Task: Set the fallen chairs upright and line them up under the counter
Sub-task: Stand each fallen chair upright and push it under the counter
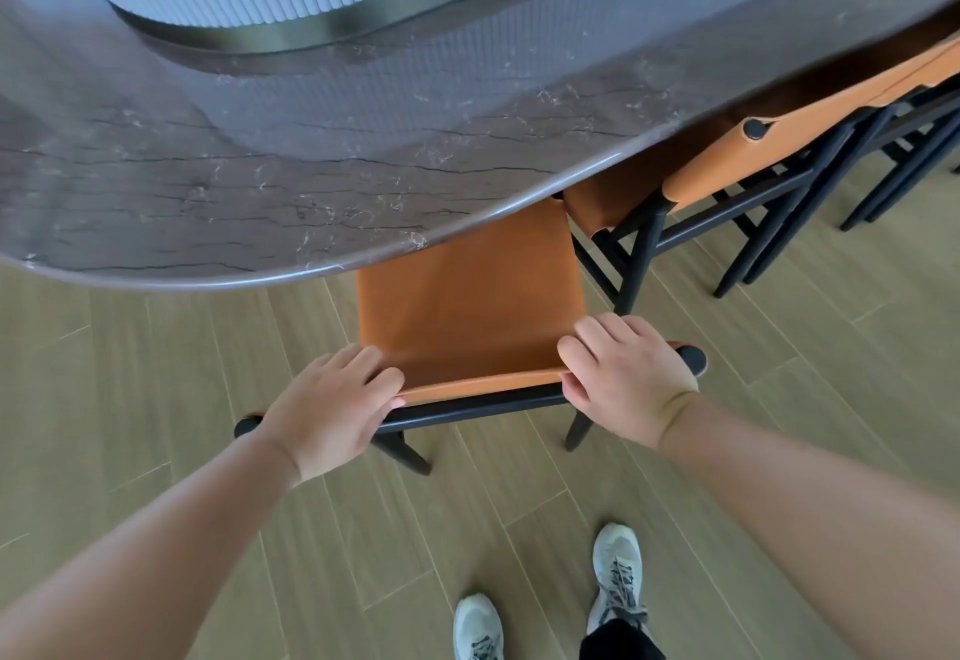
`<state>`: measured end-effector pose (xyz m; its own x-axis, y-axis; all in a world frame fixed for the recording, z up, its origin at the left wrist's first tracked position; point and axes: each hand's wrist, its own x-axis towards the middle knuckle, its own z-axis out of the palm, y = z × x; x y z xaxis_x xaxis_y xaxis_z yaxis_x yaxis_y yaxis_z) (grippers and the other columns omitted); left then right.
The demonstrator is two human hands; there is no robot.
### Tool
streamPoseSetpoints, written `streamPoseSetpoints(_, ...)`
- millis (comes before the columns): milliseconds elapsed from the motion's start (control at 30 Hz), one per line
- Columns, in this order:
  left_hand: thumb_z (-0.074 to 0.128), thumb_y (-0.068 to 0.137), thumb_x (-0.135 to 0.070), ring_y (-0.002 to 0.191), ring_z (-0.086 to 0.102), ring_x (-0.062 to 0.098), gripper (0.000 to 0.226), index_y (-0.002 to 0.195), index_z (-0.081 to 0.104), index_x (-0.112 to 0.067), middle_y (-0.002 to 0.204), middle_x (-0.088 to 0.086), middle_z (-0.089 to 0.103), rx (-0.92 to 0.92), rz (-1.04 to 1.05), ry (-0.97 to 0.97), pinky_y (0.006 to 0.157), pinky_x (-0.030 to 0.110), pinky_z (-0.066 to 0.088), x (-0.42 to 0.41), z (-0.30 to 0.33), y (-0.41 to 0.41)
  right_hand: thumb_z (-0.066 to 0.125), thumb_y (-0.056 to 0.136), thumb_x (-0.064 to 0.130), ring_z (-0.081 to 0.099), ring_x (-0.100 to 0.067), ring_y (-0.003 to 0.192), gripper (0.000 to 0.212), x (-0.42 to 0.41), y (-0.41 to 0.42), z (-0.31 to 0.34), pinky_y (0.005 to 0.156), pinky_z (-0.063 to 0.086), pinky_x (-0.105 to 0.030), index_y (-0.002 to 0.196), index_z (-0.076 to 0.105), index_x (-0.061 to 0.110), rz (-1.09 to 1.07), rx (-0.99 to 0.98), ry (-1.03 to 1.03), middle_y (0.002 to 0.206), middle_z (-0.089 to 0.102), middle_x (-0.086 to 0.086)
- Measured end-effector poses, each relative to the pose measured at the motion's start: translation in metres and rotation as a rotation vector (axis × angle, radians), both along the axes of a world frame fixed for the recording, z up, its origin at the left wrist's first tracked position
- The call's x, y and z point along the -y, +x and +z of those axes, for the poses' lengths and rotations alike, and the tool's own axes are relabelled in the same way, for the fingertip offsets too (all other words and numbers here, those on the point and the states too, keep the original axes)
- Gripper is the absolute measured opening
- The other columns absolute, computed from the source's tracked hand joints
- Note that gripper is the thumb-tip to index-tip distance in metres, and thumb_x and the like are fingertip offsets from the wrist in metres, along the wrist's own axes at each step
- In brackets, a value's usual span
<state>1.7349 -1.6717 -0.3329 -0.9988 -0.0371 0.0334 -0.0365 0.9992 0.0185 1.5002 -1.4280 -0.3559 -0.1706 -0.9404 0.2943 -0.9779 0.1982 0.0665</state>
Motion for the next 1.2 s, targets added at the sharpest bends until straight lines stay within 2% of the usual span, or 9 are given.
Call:
streamPoseSetpoints(67,0.046,0.094,-0.023,0.057,0.047,0.021,0.022,0.079,0.056,-0.012,0.072,-0.001,0.047,-0.006,0.001,0.016,0.045,0.026,0.029,-0.002,0.003,-0.006,0.057,0.088,0.021,0.042,-0.023,0.064,0.011,0.003,-0.011,0.001,0.058,0.037,-0.034,0.084,0.052,0.012,0.031,-0.016,0.02,0.076,0.046,-0.003)
streamPoseSetpoints(133,0.051,0.092,-0.018,0.054,0.046,0.021,0.017,0.076,0.055,-0.012,0.07,-0.001,0.046,-0.017,0.026,0.023,0.043,0.024,0.024,-0.005,0.004,-0.014,0.061,0.088,0.02,0.043,-0.023,0.065,0.012,0.005,-0.025,0.003,0.058,0.04,-0.036,0.084,0.054,0.011,0.059,-0.017,0.057,0.076,0.047,-0.003)
streamPoseSetpoints(333,0.074,0.077,-0.002,0.051,0.046,0.024,0.02,0.077,0.056,-0.009,0.066,0.002,0.046,-0.001,0.115,0.032,0.037,0.028,0.033,-0.013,0.007,-0.05,0.062,0.091,0.022,0.047,-0.027,0.069,0.015,0.019,-0.077,0.014,0.062,0.041,-0.04,0.089,0.055,0.009,0.102,-0.025,0.098,0.08,0.051,-0.006)
streamPoseSetpoints(500,0.072,0.08,-0.004,0.051,0.044,0.023,0.015,0.08,0.057,-0.009,0.066,0.002,0.046,-0.008,0.155,-0.003,0.035,0.027,0.031,-0.011,0.011,-0.078,0.062,0.089,0.025,0.045,-0.028,0.072,0.02,0.036,-0.115,0.018,0.066,0.04,-0.042,0.092,0.052,0.008,0.115,-0.064,0.11,0.084,0.051,-0.008)
streamPoseSetpoints(667,0.071,0.082,-0.009,0.054,0.042,0.023,0.015,0.08,0.056,-0.009,0.068,0.003,0.045,-0.041,0.16,-0.056,0.039,0.026,0.025,-0.011,0.014,-0.105,0.06,0.09,0.028,0.045,-0.029,0.073,0.023,0.049,-0.15,0.023,0.068,0.039,-0.043,0.095,0.052,0.007,0.129,-0.113,0.128,0.085,0.049,-0.01)
streamPoseSetpoints(800,0.073,0.079,-0.007,0.054,0.04,0.022,0.021,0.083,0.053,-0.011,0.071,0.003,0.045,-0.058,0.185,-0.042,0.037,0.028,0.032,-0.018,0.009,-0.126,0.055,0.092,0.034,0.043,-0.028,0.074,0.028,0.052,-0.178,0.022,0.067,0.041,-0.043,0.099,0.051,0.007,0.134,-0.127,0.194,0.087,0.047,-0.009)
streamPoseSetpoints(900,0.077,0.074,-0.002,0.05,0.04,0.022,0.024,0.081,0.055,-0.01,0.068,0.003,0.045,-0.044,0.203,-0.025,0.036,0.026,0.03,-0.028,0.006,-0.136,0.056,0.093,0.035,0.041,-0.027,0.072,0.028,0.048,-0.191,0.022,0.061,0.043,-0.043,0.097,0.051,0.007,0.14,-0.11,0.224,0.086,0.045,-0.009)
streamPoseSetpoints(1033,0.076,0.072,0.002,0.048,0.044,0.023,0.023,0.08,0.058,-0.009,0.067,0.003,0.047,-0.024,0.242,-0.029,0.038,0.021,0.024,-0.029,0.008,-0.143,0.061,0.092,0.029,0.035,-0.021,0.064,0.023,0.048,-0.199,0.025,0.05,0.036,-0.036,0.09,0.048,0.011,0.175,-0.074,0.255,0.077,0.036,-0.004)
streamPoseSetpoints(1200,0.073,0.074,0.002,0.046,0.042,0.022,0.017,0.081,0.06,-0.008,0.067,0.003,0.049,-0.034,0.235,-0.058,0.035,0.022,0.03,-0.016,0.013,-0.146,0.063,0.091,0.027,0.038,-0.02,0.06,0.022,0.058,-0.199,0.027,0.046,0.032,-0.033,0.089,0.049,0.011,0.151,-0.087,0.27,0.073,0.042,-0.004)
